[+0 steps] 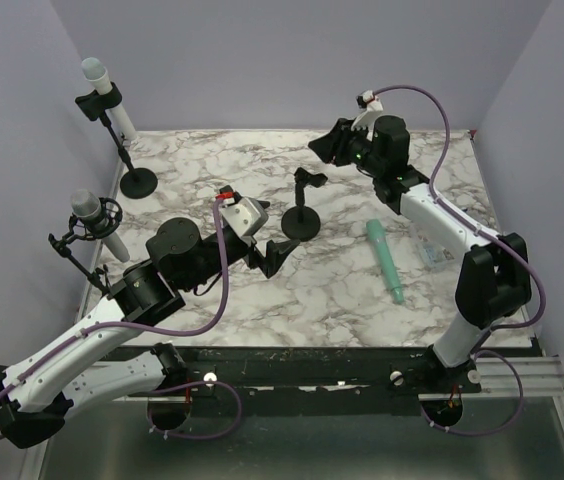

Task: Remove the microphone from the stand

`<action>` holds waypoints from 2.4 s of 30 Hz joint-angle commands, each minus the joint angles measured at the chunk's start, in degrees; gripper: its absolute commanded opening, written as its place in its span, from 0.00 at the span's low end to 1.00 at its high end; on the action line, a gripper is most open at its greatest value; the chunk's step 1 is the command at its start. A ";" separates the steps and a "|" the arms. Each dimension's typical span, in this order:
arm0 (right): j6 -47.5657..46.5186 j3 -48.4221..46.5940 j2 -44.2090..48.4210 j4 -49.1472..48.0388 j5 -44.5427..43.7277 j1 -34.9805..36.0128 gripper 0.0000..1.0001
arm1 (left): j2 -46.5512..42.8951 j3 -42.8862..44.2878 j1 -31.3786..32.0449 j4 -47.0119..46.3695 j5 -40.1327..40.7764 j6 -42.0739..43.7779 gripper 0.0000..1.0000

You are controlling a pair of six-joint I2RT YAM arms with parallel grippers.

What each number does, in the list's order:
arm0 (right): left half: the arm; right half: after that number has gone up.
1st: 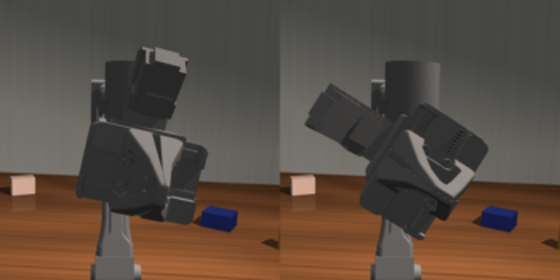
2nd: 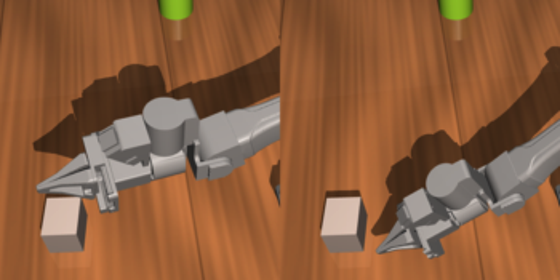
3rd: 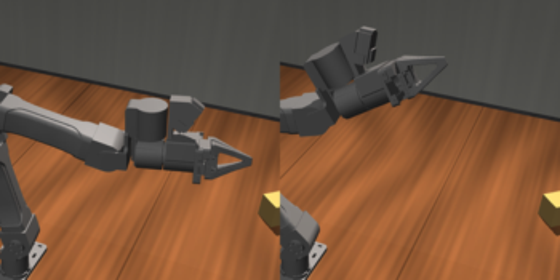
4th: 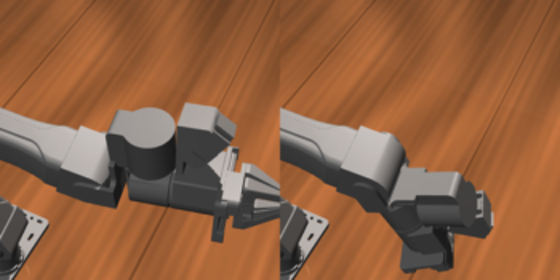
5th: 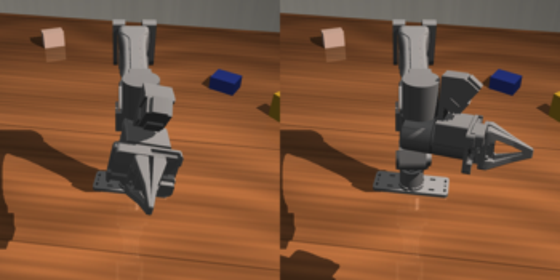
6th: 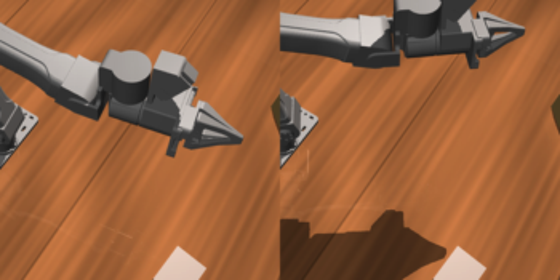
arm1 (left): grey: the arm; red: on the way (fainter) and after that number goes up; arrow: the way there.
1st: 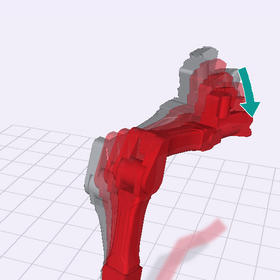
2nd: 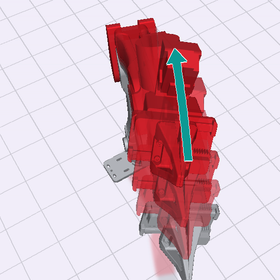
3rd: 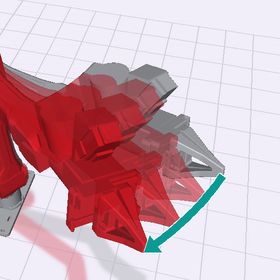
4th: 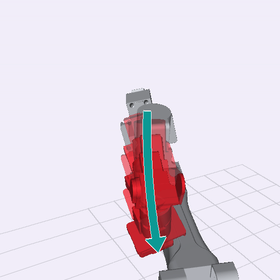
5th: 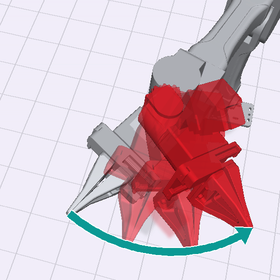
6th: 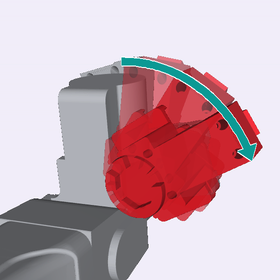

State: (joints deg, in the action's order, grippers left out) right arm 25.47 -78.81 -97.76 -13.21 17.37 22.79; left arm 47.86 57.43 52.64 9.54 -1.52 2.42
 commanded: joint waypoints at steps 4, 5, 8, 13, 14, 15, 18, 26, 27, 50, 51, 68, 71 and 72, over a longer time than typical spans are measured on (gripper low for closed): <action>-20.05 0.08 5.11 10.67 -1.69 -0.38 0.82 | 0.42 0.40 0.53 0.76 0.74 0.26 0.93; -22.76 -0.01 5.53 12.25 -0.39 -0.37 0.86 | 0.53 0.47 0.58 0.82 0.78 0.23 0.93; -29.81 -0.44 6.05 17.83 3.14 -0.37 0.97 | 0.90 0.57 0.62 0.89 0.80 0.22 0.93; -37.39 0.21 5.65 22.20 9.21 -0.40 1.00 | 1.44 0.58 0.88 1.07 1.08 0.37 0.93; -37.96 -0.13 5.28 23.11 10.97 -0.37 1.00 | 1.46 0.58 0.88 1.02 1.06 0.44 0.93; -38.66 -0.58 4.74 23.90 13.47 -0.43 1.00 | 1.54 0.64 0.95 1.09 1.07 0.40 0.93; -40.77 -2.89 2.23 27.58 19.15 -0.38 1.00 | 1.72 0.72 1.06 1.20 1.08 0.49 0.93; -44.96 -9.04 -4.53 31.24 13.85 -0.26 1.00 | 1.88 0.75 1.41 1.27 0.99 0.44 0.93; -45.21 -9.83 -5.16 31.74 13.43 -0.21 1.00 | 2.07 0.73 1.47 1.35 0.99 0.51 0.93; -33.68 -6.34 -4.58 19.65 0.98 3.23 0.05 | 1.96 0.93 1.67 1.51 1.07 0.57 0.93; -32.67 -5.88 -4.14 18.35 -2.25 3.23 0.01 | 1.98 0.93 1.67 1.52 1.08 0.52 0.93; -17.84 -17.75 -12.57 20.83 -45.88 3.21 0.01 | 1.72 1.01 1.76 1.65 1.08 0.74 0.93; -15.56 -18.78 -13.88 21.56 -47.42 3.22 0.01 | 1.56 1.02 1.76 1.62 1.08 0.75 0.93; -14.72 -19.07 -14.24 21.80 -48.01 3.17 0.01 | 1.48 1.00 1.75 1.62 1.03 0.75 0.93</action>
State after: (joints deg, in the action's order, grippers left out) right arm 5.69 -94.80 -110.41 7.86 -24.36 25.78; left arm 50.35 57.43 54.13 10.63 -1.48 2.46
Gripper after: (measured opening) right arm 0.267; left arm 0.929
